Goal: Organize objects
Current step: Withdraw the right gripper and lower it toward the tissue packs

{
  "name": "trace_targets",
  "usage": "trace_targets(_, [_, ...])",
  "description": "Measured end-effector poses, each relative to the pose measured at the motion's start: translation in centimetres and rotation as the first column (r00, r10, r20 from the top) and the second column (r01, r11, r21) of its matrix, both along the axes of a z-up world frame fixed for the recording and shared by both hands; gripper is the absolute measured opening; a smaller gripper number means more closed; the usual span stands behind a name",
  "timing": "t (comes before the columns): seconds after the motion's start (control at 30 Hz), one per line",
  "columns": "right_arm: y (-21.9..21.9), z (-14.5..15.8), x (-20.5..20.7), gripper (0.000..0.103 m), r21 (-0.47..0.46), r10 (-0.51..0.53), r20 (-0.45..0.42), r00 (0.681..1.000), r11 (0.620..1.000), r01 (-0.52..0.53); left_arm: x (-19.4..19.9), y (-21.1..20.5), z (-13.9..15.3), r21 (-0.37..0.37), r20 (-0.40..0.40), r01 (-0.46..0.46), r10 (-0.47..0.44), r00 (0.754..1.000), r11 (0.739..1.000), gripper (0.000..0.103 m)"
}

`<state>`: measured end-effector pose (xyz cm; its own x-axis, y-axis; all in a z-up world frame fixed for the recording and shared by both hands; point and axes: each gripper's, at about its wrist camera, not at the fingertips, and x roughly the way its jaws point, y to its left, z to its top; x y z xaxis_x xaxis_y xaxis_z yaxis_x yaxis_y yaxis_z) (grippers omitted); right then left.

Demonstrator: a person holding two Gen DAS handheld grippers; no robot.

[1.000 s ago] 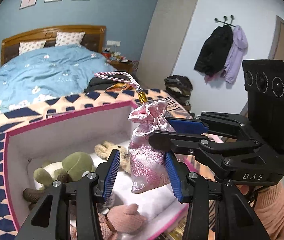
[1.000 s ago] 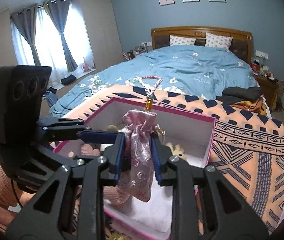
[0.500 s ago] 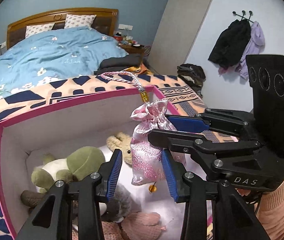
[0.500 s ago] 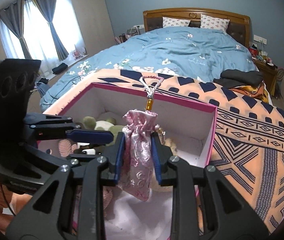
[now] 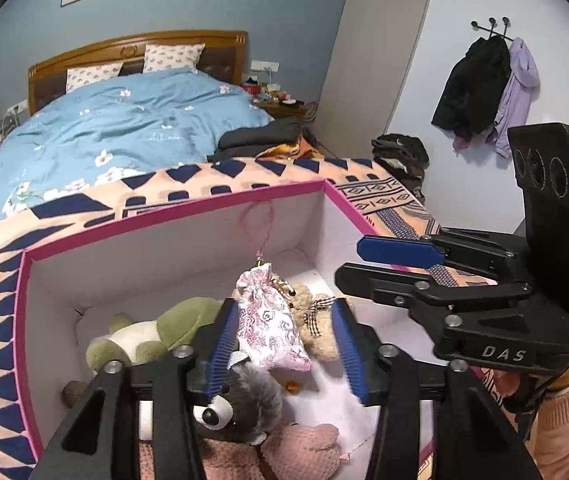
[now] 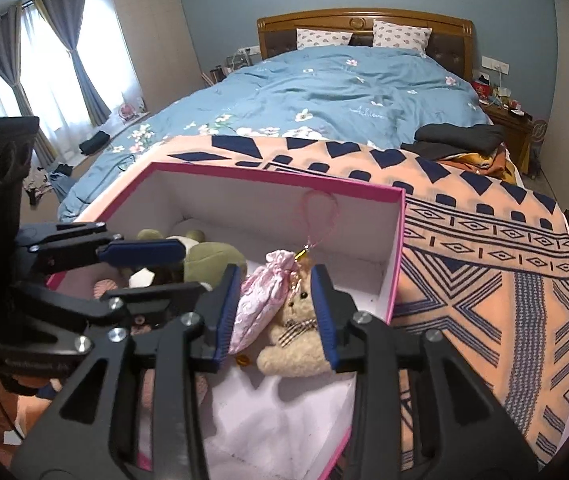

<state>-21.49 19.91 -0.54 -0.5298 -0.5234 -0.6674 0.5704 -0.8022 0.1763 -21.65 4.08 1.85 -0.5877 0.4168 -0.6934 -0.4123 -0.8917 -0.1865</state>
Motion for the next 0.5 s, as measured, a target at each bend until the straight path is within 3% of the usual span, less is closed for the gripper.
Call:
trace_targets(0.2, [1.1,1.3,2.1,0.038,-0.071,0.024,-0.019,1.0,0.997,-0.025,2.4,-0.7,1.7,0.017,-0.078,-0.007,0.008,0.997,1.0,0.069])
trace_targets(0.37, [1.8,2.4,4.6,0.04,-0.123,0.059,-0.044,0.997,0.99,-0.064,5.6,-1.3,3.0,0.024,-0.15,-0.009,0.012,0.989,1.0,0.072])
trace_targets(0.47, [2.5,3.0,6.5,0.043,-0.158,0.078,-0.059,0.995,0.984,-0.087,7.8,-1.6,3.4,0.029,-0.192,-0.012,0.018,0.981,1.0,0.084])
trace_targets(0.5, [2.6,3.1,7.0,0.044,-0.167,0.085,-0.061,0.995,0.982,-0.094,8.4,-1.7,3.6,0.033,-0.205,-0.006,0.013,0.979,0.999,0.084])
